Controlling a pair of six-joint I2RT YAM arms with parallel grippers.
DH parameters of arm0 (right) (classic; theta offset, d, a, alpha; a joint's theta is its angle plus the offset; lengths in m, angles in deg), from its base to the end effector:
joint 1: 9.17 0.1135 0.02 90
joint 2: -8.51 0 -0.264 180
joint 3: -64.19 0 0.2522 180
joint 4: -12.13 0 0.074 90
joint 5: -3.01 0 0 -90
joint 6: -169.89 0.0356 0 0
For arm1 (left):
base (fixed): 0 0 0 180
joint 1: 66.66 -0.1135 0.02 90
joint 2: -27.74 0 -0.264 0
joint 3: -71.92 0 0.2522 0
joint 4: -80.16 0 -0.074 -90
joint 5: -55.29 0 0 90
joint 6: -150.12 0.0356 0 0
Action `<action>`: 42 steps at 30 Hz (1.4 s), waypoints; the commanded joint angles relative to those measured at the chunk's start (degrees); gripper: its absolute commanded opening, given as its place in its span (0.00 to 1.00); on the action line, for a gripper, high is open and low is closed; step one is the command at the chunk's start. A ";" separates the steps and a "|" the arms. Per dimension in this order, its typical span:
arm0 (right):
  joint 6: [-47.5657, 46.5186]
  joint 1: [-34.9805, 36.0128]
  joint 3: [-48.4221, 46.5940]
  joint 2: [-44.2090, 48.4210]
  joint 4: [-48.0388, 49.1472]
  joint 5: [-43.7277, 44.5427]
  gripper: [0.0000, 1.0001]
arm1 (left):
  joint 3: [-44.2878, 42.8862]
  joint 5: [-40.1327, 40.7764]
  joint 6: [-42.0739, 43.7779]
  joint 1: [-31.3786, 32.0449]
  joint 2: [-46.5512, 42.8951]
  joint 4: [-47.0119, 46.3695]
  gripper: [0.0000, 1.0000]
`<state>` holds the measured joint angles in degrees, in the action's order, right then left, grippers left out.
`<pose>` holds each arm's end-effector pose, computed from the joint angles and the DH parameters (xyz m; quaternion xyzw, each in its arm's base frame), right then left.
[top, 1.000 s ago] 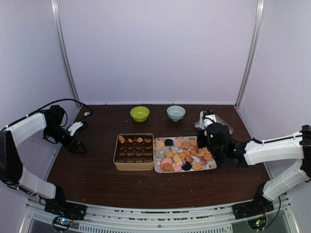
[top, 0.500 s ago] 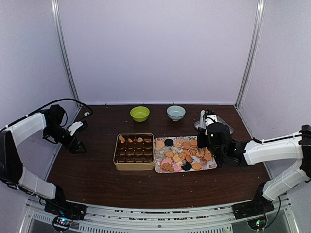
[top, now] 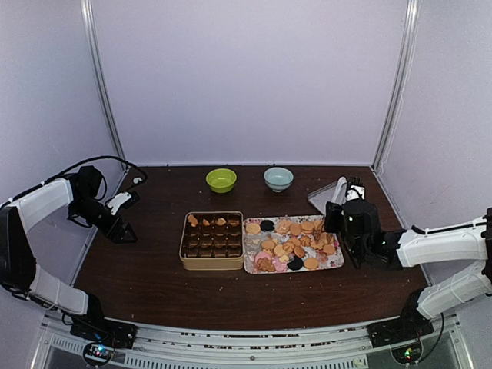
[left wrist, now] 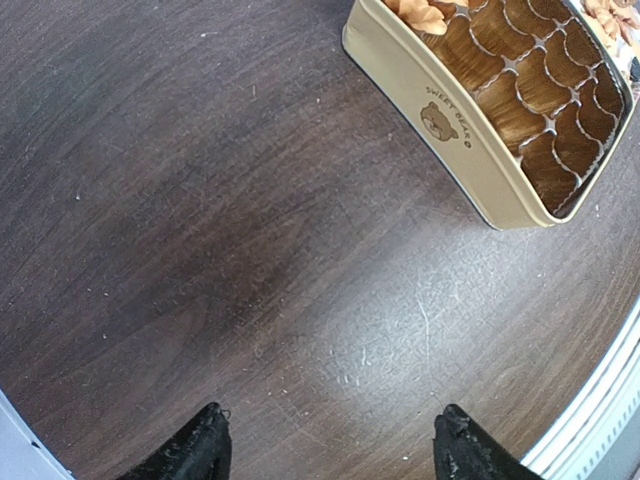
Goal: Pack the cookies
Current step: Pick up the fake cookies from the plate.
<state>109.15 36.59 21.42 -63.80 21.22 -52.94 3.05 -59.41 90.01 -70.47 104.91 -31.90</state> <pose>0.1930 0.1696 0.2045 0.0526 0.8012 0.1413 0.5790 0.2367 0.0009 0.2312 0.2438 0.9390 -0.1693 0.1735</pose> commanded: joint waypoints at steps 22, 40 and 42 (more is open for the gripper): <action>8.37 1.87 3.86 3.72 -0.75 -7.71 0.37 | -1.13 -1.66 0.32 -0.51 -0.18 0.32 0.72; 17.79 7.91 -3.93 0.97 -19.76 6.79 0.44 | -1.17 -2.17 0.17 -0.50 -0.52 0.32 0.72; 18.00 9.42 -5.23 1.22 -21.92 10.07 0.44 | -1.29 -2.10 0.15 -0.58 -0.53 0.39 0.72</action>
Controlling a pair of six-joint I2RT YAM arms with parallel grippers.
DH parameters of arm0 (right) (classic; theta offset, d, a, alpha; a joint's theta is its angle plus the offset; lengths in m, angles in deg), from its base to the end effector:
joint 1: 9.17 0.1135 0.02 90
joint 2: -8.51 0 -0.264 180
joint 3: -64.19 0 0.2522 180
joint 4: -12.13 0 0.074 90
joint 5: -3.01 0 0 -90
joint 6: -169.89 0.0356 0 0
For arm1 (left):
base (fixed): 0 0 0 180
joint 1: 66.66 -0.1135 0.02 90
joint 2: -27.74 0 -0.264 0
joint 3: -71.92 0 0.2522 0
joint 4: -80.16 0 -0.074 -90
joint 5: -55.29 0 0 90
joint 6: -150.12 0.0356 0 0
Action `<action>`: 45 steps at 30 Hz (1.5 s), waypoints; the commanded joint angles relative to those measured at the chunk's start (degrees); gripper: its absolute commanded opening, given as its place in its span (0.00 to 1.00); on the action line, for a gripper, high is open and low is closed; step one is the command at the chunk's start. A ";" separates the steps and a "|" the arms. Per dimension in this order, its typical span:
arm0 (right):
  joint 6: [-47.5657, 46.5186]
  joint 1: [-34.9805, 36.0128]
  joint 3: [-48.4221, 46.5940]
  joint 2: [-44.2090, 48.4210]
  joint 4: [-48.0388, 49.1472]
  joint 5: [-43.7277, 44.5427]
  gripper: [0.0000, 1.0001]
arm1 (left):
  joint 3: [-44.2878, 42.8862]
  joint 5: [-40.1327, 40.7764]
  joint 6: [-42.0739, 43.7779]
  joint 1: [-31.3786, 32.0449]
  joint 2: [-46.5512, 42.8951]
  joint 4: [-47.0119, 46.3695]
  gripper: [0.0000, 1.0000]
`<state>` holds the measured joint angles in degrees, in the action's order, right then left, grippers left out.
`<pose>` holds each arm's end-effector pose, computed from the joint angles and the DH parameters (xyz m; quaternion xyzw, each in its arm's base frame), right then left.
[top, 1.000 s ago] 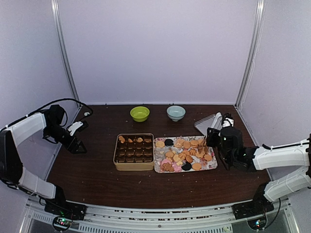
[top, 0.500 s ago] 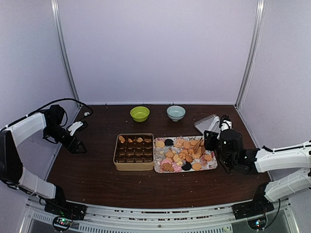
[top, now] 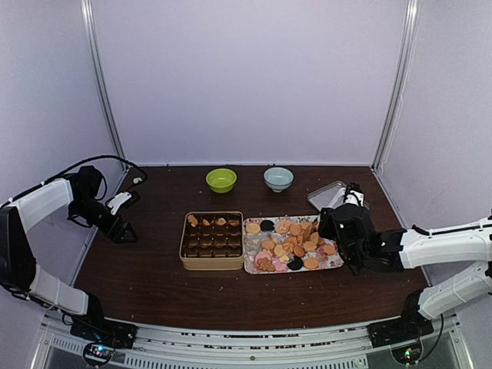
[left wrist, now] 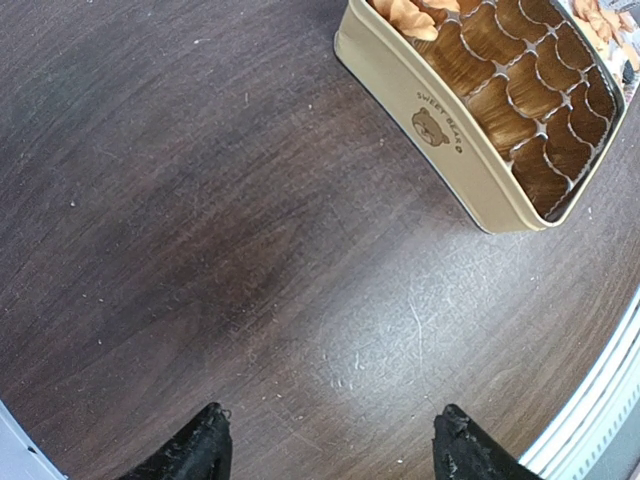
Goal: Pack the cookies
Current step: Pick up the fake cookies from the plate.
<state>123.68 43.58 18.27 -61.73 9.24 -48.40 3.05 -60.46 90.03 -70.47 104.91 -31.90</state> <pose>0.1697 0.1865 0.2115 0.1087 0.8166 0.1792 0.5378 0.2367 0.0003 0.2315 0.2445 0.9368 -0.1778 0.1759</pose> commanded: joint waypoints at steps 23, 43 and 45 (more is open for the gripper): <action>3.05 4.77 -1.91 3.39 -9.09 5.41 0.44 | -1.27 -1.14 0.30 -0.57 -0.53 0.50 0.72; 6.98 4.99 0.40 0.43 -6.98 4.79 0.45 | -0.61 -0.87 0.47 -0.53 -0.59 0.50 0.71; 5.88 4.58 0.50 -0.41 -3.76 4.22 0.45 | -0.70 -0.53 0.49 -0.51 -0.76 0.54 0.71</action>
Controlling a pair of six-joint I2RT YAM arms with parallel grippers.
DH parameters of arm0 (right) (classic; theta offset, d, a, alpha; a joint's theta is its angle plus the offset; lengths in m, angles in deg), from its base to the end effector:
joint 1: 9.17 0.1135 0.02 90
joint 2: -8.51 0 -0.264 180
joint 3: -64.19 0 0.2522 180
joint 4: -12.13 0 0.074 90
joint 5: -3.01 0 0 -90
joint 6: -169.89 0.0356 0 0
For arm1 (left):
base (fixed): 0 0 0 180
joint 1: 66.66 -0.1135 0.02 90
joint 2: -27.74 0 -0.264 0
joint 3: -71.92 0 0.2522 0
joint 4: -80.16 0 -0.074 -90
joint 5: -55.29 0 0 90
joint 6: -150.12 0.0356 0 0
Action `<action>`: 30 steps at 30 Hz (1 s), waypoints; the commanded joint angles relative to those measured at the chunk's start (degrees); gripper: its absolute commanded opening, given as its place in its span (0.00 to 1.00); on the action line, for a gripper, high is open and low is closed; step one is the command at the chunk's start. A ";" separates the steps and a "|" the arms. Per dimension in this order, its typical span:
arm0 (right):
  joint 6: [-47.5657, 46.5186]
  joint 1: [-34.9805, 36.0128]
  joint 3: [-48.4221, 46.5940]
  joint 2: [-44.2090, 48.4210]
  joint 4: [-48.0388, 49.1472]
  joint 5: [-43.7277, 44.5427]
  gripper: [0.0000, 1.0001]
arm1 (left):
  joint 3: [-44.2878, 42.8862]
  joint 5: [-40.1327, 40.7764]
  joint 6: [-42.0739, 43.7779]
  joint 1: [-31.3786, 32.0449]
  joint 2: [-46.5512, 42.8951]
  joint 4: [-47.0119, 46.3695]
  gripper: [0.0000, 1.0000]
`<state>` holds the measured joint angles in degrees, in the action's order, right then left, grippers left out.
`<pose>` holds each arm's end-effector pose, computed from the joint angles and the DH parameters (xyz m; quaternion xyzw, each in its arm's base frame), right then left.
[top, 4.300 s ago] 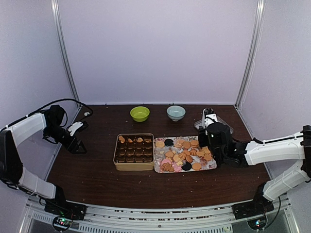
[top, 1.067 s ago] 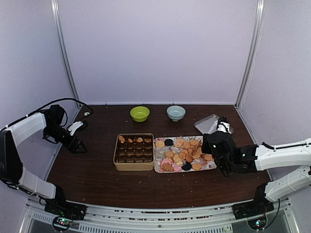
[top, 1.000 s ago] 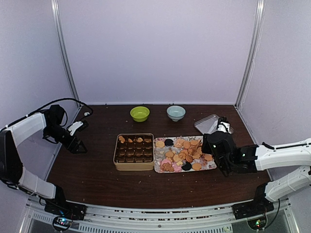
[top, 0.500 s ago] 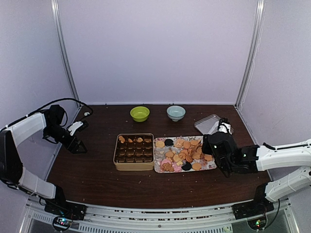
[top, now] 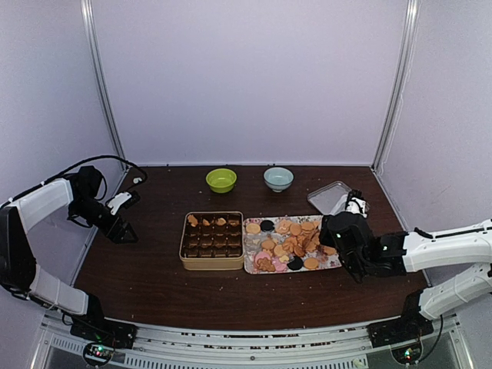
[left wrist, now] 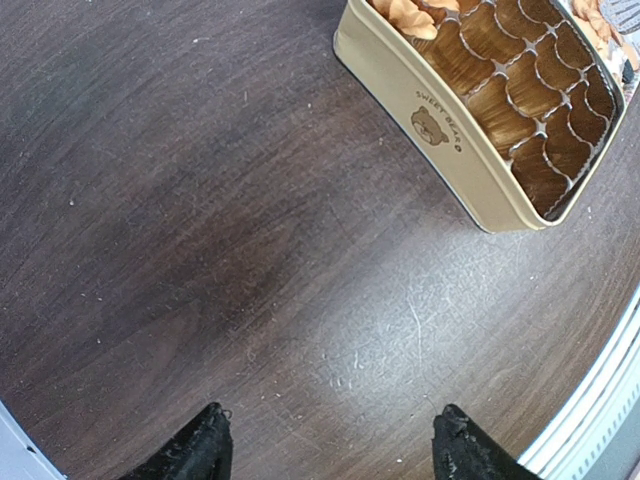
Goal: Pack the cookies
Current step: Pick up the fake cookies from the plate.
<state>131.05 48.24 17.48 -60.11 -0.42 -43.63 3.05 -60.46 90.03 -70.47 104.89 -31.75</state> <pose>0.1499 0.1891 0.2087 0.1270 0.8304 0.1607 0.5181 0.2364 0.0002 0.2315 0.2443 0.9370 -0.1782 0.1749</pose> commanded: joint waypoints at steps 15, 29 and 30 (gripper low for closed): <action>-4.04 -0.81 3.57 1.36 13.62 -2.06 0.17 | -0.96 -0.78 0.51 -0.52 -0.68 0.69 0.71; -11.42 -1.25 1.69 4.10 16.89 -3.62 0.00 | -1.01 -0.96 0.56 -0.58 -0.76 0.86 0.71; -12.45 -1.26 1.35 4.45 16.77 -3.63 0.00 | -1.03 -0.96 0.66 -0.54 -0.77 0.92 0.71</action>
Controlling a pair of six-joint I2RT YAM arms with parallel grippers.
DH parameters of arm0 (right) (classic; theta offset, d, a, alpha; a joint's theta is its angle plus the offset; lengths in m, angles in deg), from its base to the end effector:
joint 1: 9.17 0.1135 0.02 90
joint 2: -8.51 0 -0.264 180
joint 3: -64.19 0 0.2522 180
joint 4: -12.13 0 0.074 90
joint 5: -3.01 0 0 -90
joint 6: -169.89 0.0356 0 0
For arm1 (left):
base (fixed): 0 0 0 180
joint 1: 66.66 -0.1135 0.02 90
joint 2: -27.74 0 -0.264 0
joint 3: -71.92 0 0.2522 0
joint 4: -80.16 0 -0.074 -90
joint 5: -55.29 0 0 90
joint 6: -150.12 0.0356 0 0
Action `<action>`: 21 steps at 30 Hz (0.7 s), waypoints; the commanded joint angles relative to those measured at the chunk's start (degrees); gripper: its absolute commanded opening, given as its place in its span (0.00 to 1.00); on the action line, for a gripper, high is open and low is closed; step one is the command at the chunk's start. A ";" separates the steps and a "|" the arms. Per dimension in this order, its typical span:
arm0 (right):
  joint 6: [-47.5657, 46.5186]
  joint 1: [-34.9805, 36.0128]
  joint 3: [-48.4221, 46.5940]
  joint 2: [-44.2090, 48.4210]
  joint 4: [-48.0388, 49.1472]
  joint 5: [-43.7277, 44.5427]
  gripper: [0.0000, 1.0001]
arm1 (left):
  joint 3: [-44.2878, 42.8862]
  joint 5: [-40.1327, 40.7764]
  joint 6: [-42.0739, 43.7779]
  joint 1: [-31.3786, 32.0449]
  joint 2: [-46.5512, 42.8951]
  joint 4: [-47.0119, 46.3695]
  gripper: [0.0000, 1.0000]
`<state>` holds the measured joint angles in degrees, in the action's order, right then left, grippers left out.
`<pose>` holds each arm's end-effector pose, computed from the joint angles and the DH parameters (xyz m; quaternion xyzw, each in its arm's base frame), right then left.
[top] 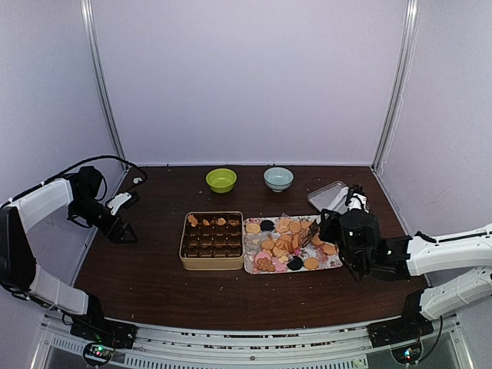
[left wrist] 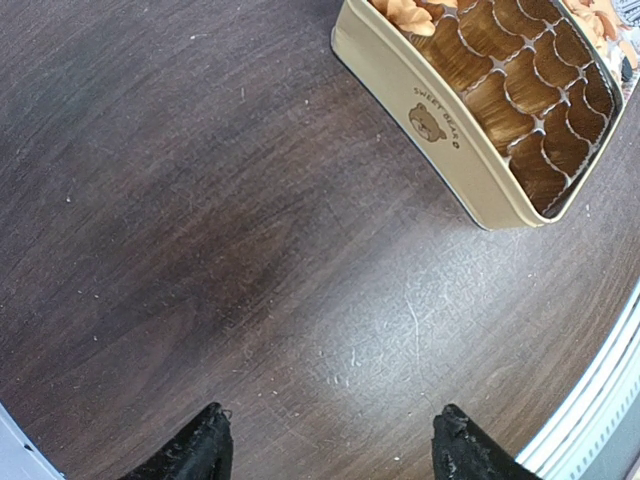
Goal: Pack the cookies
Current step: Pick up the fake cookies from the plate, then place the fake cookies in the empty pocket of the box.
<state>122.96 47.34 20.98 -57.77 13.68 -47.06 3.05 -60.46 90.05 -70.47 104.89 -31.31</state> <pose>0.1515 0.1876 0.2192 0.0999 0.7941 0.2216 0.5570 0.2356 0.0002 0.2313 0.2438 0.9376 -0.1793 0.1714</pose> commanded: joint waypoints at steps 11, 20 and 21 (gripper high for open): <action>-14.86 -0.39 -7.60 3.41 1.64 -5.63 0.00 | -0.72 -0.94 0.81 -0.56 -0.28 0.43 0.71; -19.84 0.02 -21.93 -9.76 4.44 -16.48 0.00 | -0.12 -0.28 0.93 -0.54 -0.94 0.46 0.71; -20.58 0.22 -24.00 -11.67 4.48 -17.52 0.00 | -0.16 -0.27 0.85 -0.51 -0.88 0.51 0.71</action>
<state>106.39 47.08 3.58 -64.35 15.10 -58.39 3.07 -60.42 90.14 -70.47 104.89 -31.05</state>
